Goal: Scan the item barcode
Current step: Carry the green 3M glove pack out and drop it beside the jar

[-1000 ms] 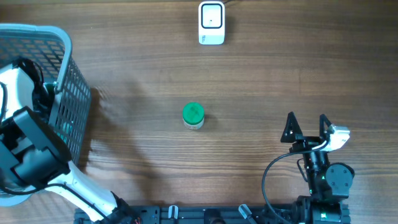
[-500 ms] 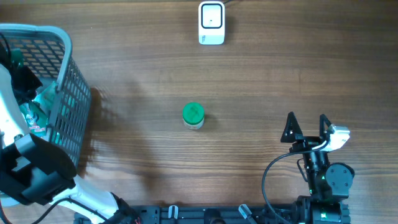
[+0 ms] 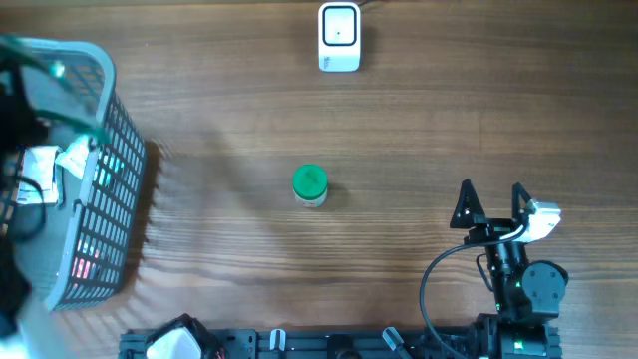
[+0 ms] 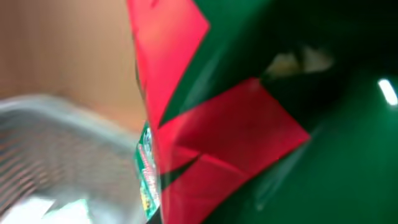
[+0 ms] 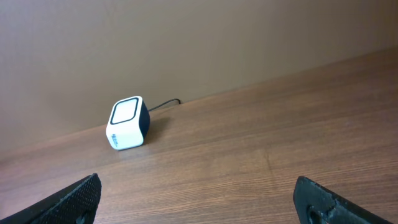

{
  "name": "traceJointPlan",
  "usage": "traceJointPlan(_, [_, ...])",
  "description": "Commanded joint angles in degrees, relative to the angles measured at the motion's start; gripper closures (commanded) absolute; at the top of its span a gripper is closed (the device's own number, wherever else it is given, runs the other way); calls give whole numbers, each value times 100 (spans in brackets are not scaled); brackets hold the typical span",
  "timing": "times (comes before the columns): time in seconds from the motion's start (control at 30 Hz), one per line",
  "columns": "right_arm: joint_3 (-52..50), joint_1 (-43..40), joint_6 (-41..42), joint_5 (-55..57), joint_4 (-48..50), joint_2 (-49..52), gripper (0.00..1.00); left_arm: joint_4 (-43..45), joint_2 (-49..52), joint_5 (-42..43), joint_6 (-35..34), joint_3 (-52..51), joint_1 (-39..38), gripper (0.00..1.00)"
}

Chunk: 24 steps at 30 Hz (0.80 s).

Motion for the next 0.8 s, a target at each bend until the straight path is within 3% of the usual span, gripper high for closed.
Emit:
traceJointPlan(0.0, [-4, 13, 24, 22, 24, -20, 0, 59, -155, 2090, -111, -4, -846, 96])
traceJointPlan(0.13, [-4, 13, 24, 22, 24, -20, 0, 199, 719, 2109, 503, -413, -3510, 96])
traceJointPlan(0.23, [-4, 13, 24, 22, 24, -20, 0, 378, 2105, 2111, 951, -520, -5005, 96])
traceJointPlan(0.33, [-4, 13, 24, 22, 24, -20, 0, 680, 3418, 2044, 957, -520, -5827, 96])
traceJointPlan(0.37, [-4, 13, 22, 22, 24, -20, 0, 699, 3722, 1729, 800, -520, -5963, 96])
traceJointPlan(0.43, [-4, 13, 22, 22, 24, -20, 0, 662, 4301, -2, 22, -520, -6345, 96])
traceJointPlan(0.6, [-4, 13, 22, 24, 24, -20, 0, 675, 4719, -3268, -741, -520, -7320, 96])
traceJointPlan(0.67, [-4, 13, 22, 22, 24, -20, 0, 887, 4721, -3687, -737, -520, -7663, 96])
traceJointPlan(0.77, [-4, 13, 22, 22, 24, -20, 0, 1147, 4725, -3746, -732, -520, -7945, 85])
